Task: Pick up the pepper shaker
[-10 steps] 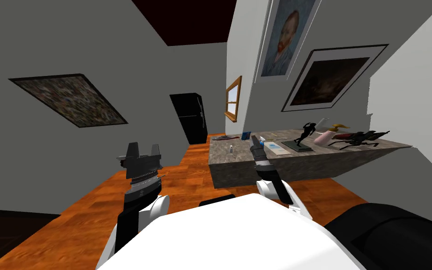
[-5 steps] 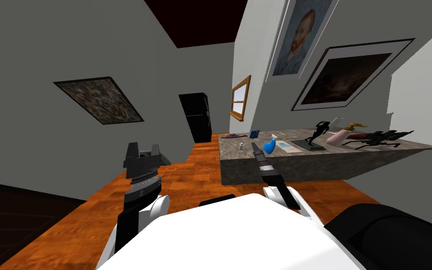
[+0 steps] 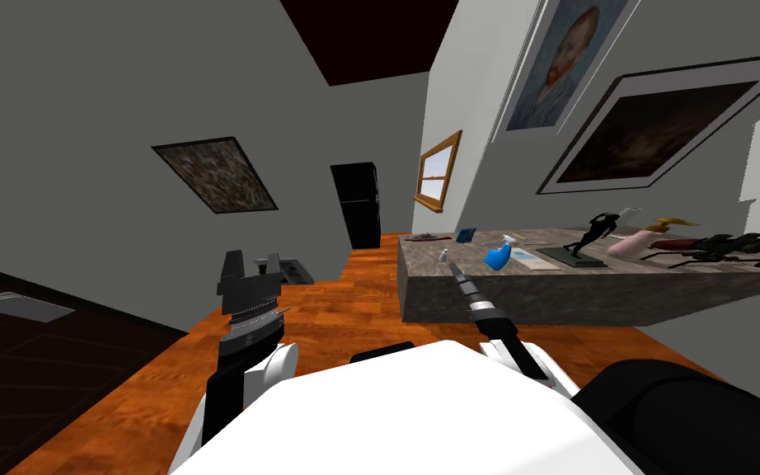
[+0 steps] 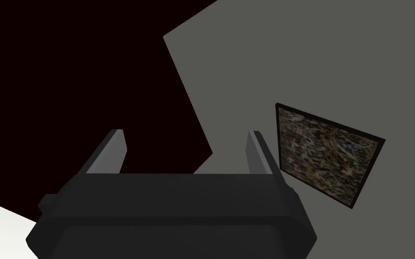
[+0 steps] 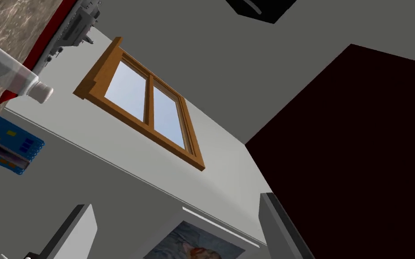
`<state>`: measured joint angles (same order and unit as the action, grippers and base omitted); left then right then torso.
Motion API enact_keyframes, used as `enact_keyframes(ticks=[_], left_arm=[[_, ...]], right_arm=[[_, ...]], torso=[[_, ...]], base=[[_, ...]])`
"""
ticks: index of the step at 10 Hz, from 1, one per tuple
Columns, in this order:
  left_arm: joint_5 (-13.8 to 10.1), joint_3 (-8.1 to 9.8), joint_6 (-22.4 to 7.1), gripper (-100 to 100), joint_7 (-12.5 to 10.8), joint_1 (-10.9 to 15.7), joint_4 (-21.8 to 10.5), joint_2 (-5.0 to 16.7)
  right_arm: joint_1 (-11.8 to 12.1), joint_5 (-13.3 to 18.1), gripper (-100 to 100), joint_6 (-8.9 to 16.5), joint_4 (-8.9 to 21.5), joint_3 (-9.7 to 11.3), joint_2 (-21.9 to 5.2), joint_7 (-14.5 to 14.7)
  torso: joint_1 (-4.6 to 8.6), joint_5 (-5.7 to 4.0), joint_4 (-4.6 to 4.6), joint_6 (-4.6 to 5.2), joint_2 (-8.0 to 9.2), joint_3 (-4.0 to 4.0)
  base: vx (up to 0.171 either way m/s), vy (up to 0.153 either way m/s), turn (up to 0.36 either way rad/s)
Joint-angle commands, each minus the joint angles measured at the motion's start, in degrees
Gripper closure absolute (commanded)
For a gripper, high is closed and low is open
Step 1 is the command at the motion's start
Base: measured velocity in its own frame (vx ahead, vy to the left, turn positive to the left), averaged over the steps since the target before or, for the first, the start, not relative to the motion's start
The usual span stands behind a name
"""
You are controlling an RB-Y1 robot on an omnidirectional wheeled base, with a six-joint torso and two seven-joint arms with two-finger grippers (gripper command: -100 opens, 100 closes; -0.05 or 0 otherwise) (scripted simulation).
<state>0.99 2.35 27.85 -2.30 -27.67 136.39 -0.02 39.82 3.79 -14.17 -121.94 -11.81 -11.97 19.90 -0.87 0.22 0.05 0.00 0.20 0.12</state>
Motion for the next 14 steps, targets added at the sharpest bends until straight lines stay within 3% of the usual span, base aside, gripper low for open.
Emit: enact_keyframes(ticks=[1,4,7,11,14], left_arm=[[0.00,0.00,0.00,0,0.00,0.00,0.00,0.00],[0.00,0.01,0.00,0,0.00,0.00,0.00,0.01],[0.00,0.02,0.00,0,0.00,-0.01,0.00,0.02],[0.00,0.03,0.00,0,0.00,-0.02,0.00,0.03],[0.00,0.04,0.00,0,0.00,-0.02,0.00,0.04]], right_arm=[[1.80,0.76,-100,1.18,0.95,-0.96,0.19,2.51],[4.02,1.82,-100,2.41,4.13,-3.82,-0.01,6.56],[5.63,3.05,-100,3.20,7.49,-7.05,0.14,10.69],[6.74,4.88,-100,3.51,11.97,-11.62,1.06,16.05],[6.92,6.29,-100,3.34,15.18,-14.98,2.36,19.79]], torso=[[0.00,0.00,0.00,0.00,0.00,0.00],[0.23,-0.05,-0.02,0.00,-0.11,-0.05],[0.64,-0.13,-0.04,-0.01,-0.24,-0.13],[1.13,-0.24,-0.09,-0.02,-0.42,-0.24],[1.46,-0.31,-0.10,-0.01,-0.50,-0.28]], base=[[-0.027,0.217,0.111],[0.011,0.171,0.130],[0.052,0.070,0.149],[0.094,-0.037,0.175],[0.111,-0.125,0.195]])
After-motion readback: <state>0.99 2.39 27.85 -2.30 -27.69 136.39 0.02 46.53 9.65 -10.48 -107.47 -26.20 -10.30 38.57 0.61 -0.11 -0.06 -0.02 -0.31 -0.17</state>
